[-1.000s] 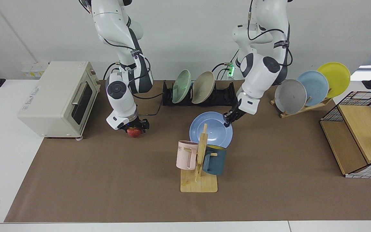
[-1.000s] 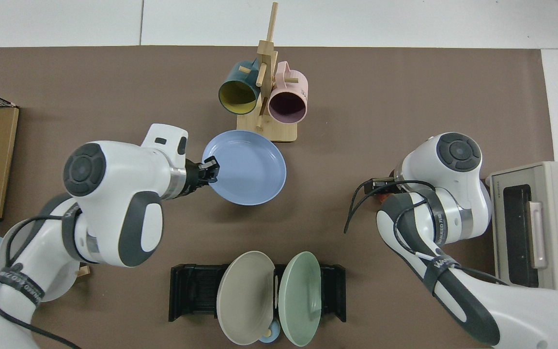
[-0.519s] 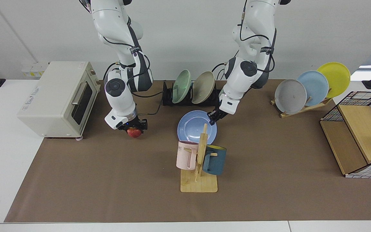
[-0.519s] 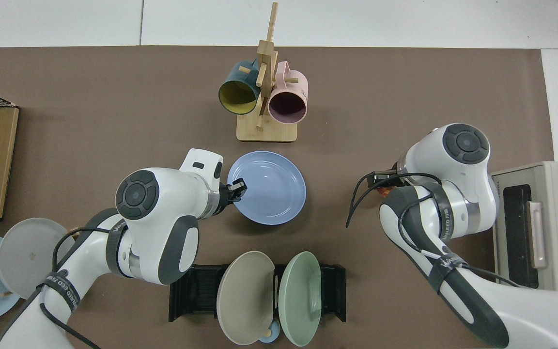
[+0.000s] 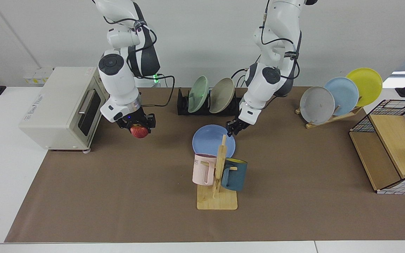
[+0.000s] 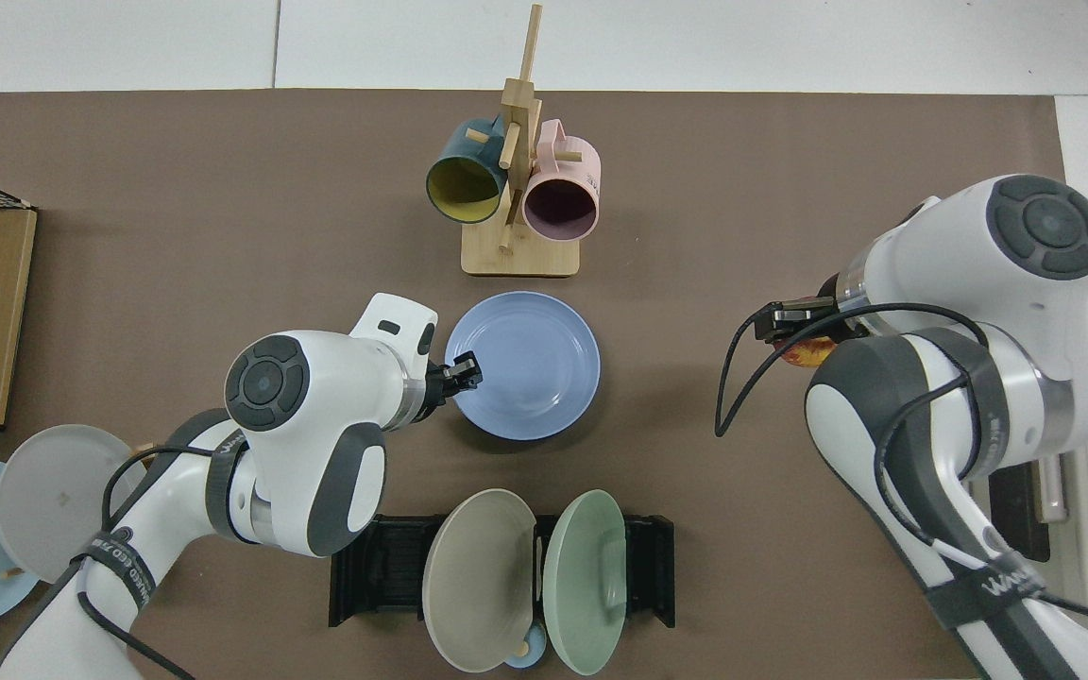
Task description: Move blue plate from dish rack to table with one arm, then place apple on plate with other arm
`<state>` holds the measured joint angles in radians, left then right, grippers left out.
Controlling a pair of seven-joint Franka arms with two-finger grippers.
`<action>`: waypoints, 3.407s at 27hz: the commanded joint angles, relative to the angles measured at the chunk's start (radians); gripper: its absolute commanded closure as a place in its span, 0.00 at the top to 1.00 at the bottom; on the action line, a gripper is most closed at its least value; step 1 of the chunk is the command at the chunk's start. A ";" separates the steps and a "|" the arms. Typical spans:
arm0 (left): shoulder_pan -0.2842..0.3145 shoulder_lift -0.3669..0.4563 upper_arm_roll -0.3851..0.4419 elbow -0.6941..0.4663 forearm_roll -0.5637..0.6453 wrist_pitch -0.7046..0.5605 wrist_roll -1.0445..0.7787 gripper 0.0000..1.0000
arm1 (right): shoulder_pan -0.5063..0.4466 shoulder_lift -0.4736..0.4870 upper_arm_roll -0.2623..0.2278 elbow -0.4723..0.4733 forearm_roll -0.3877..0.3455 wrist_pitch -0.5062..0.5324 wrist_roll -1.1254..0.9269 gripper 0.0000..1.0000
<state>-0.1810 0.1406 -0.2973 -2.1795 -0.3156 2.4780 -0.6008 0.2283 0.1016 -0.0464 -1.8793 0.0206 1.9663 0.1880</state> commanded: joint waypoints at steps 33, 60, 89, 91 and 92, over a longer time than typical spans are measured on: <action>0.219 -0.064 0.184 0.613 0.332 -0.967 0.466 1.00 | 0.286 0.107 0.017 0.080 0.001 0.080 0.329 0.00; 0.209 -0.249 0.210 0.402 0.313 -0.826 0.477 1.00 | 0.442 0.368 0.019 0.137 0.018 0.325 0.628 0.00; 0.204 -0.245 0.208 0.406 0.316 -0.815 0.480 1.00 | 0.174 0.119 0.002 0.151 0.027 0.152 0.115 1.00; 0.205 -0.245 0.207 0.406 0.314 -0.814 0.481 1.00 | 0.123 0.099 0.002 0.131 0.027 0.151 0.003 1.00; 0.205 -0.245 0.207 0.406 0.314 -0.814 0.480 1.00 | 0.097 0.087 0.002 0.123 0.027 0.151 -0.046 1.00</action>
<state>0.0311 -0.0797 -0.0948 -1.7390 -0.0029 1.6361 -0.1266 0.4303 0.2410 -0.0592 -1.7037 0.0325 2.1275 0.3575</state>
